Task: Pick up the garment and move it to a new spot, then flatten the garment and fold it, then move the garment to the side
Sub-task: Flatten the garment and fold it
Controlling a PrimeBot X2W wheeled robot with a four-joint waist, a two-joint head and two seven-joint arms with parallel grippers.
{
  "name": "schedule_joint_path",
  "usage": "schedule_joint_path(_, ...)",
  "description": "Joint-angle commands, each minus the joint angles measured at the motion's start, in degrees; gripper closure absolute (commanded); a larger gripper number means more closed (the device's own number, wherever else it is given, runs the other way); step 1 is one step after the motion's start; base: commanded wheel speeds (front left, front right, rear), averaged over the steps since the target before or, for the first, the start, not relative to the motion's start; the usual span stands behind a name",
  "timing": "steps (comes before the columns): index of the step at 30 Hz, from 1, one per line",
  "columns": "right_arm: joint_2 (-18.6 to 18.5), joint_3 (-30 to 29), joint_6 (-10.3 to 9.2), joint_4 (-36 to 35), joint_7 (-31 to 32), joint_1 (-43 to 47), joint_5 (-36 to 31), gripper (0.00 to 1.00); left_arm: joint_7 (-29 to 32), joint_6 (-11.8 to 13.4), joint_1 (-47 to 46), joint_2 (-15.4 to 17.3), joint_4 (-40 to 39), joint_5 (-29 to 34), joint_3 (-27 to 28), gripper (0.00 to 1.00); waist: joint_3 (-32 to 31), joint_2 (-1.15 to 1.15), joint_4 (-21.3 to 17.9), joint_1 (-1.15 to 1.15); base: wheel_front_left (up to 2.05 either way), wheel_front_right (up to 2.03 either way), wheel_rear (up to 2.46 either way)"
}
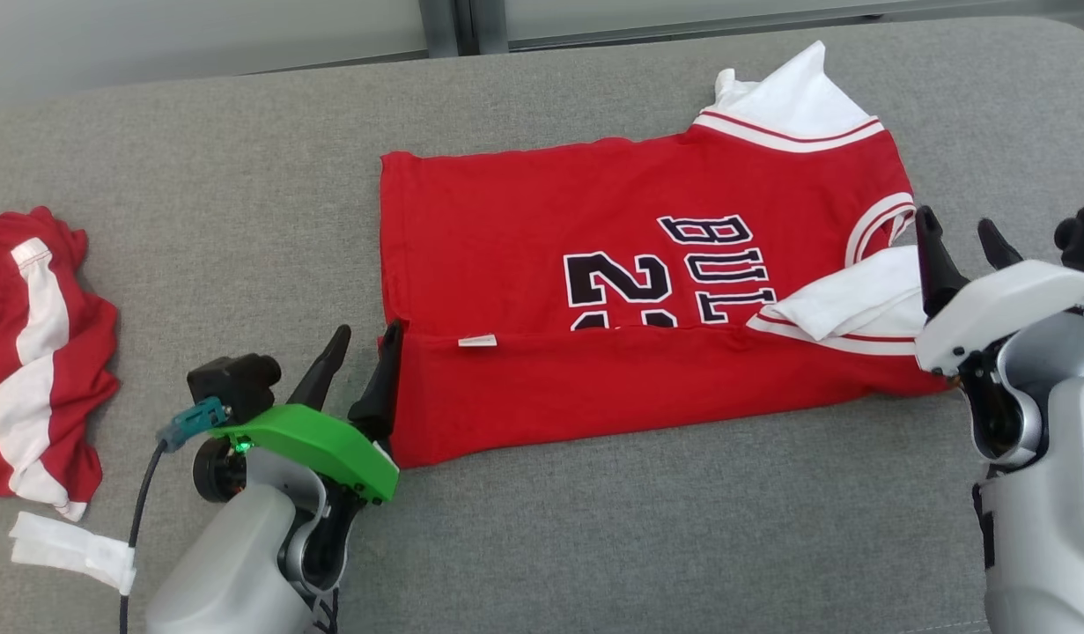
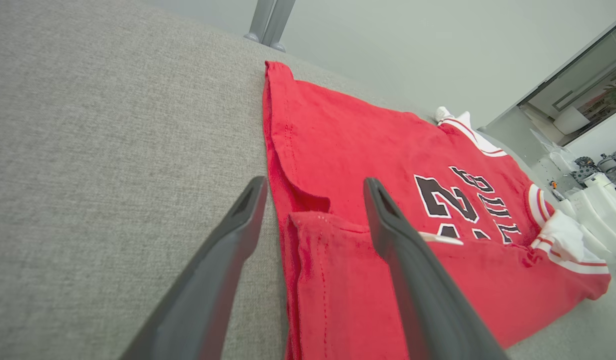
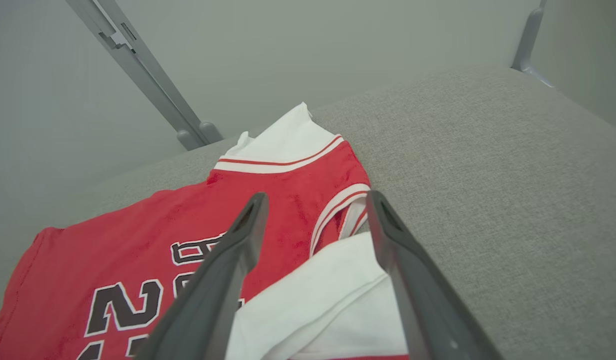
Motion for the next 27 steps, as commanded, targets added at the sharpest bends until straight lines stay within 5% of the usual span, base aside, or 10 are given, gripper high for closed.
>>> schedule_joint_path(1,-0.3,-1.0,-0.04,-0.8,0.7,2.3,-1.1,0.0,-0.4,0.8,2.0,0.6,-0.8,1.5,0.1,0.0,-0.4,-0.01,0.1,0.0,0.0,0.0,0.0)
schedule_joint_path(9,-0.2,-7.0,-0.04,-4.1,6.4,9.4,-7.7,0.0,0.4,5.7,7.0,0.1,-4.0,4.8,-2.0,0.0,-0.8,-0.01,0.2,0.0,0.0,0.0,0.0)
schedule_joint_path(17,-0.2,-7.6,-0.04,2.3,7.7,7.6,-8.5,0.0,3.2,10.7,5.3,-1.1,-1.5,6.8,-4.1,0.0,0.4,-0.01,0.4,0.0,0.0,0.0,0.0)
schedule_joint_path(27,-0.2,-7.0,-0.04,11.0,6.7,4.0,-10.6,0.0,5.4,11.6,3.1,-3.1,2.6,7.5,-5.6,0.0,1.4,-0.01,1.0,0.0,0.0,0.0,0.0)
